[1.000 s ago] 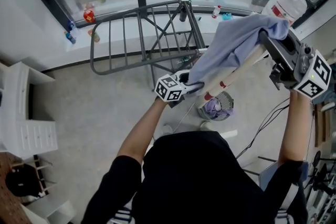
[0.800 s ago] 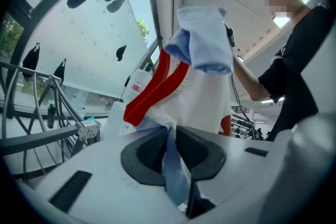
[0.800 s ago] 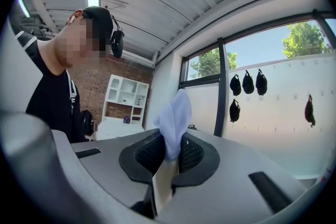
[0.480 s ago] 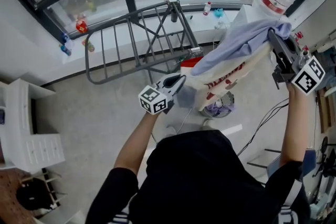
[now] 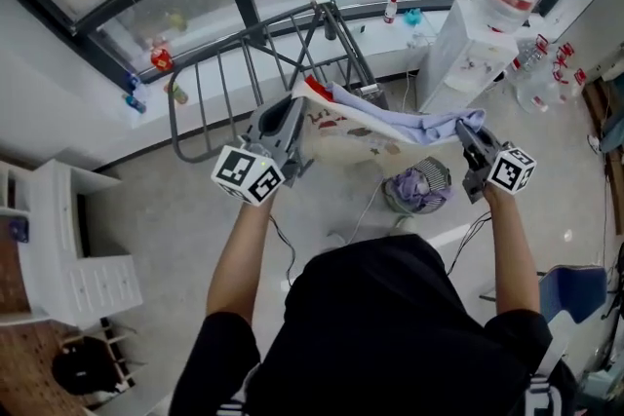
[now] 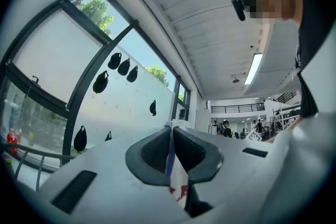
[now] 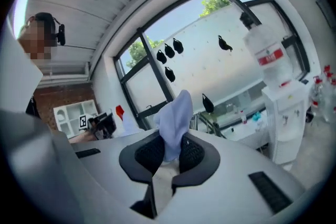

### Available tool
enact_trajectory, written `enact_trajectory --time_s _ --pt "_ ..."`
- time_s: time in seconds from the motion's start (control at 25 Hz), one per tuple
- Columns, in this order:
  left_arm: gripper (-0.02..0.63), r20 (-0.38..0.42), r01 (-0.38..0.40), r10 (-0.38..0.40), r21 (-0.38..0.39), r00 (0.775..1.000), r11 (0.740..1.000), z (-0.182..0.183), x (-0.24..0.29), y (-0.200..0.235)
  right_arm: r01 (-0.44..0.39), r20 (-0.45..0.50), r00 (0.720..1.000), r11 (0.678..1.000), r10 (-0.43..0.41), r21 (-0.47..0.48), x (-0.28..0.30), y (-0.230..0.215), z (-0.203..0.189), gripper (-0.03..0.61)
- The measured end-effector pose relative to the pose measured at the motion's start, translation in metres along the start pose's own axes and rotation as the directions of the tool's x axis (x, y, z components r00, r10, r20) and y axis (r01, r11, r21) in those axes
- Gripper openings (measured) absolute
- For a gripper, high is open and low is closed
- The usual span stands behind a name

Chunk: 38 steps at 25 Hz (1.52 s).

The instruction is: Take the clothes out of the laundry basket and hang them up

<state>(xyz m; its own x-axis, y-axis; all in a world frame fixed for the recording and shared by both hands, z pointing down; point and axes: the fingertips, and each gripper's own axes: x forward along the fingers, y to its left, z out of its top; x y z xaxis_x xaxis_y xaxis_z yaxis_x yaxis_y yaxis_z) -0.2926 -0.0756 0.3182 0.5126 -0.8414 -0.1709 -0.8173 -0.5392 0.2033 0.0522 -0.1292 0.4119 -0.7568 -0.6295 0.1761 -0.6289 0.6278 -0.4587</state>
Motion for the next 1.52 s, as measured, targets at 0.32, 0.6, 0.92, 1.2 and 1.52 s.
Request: enact_trajectory --time_s 0.32,0.6,0.92,1.2,1.52 --pt "0.011 0.086 0.053 -0.062 0.097 0.994 0.994 0.075 0.003 -0.019 -0.189 -0.330 0.923 0.980 0.198 0.061 0.048 0.059 -0.156 0.062" --pt "0.011 0.140 0.049 -0.062 0.100 0.988 0.994 0.100 -0.010 -0.011 -0.204 -0.346 0.907 0.969 0.239 0.137 0.060 0.063 -0.165 0.166" --pt "0.011 0.176 0.119 -0.129 0.068 0.976 0.991 0.120 -0.016 -0.020 0.063 -0.231 0.973 0.981 -0.020 0.181 0.028 0.019 -0.170 0.199" --pt "0.011 0.183 0.350 -0.355 0.060 0.917 0.935 0.133 -0.029 -0.039 -0.217 -0.217 0.956 0.974 0.198 -0.067 0.073 0.087 -0.125 0.204" --pt "0.011 0.186 0.405 -0.410 0.065 0.893 0.912 0.146 -0.047 -0.045 -0.405 -0.162 0.912 0.894 0.378 -0.192 0.149 0.154 -0.062 0.203"
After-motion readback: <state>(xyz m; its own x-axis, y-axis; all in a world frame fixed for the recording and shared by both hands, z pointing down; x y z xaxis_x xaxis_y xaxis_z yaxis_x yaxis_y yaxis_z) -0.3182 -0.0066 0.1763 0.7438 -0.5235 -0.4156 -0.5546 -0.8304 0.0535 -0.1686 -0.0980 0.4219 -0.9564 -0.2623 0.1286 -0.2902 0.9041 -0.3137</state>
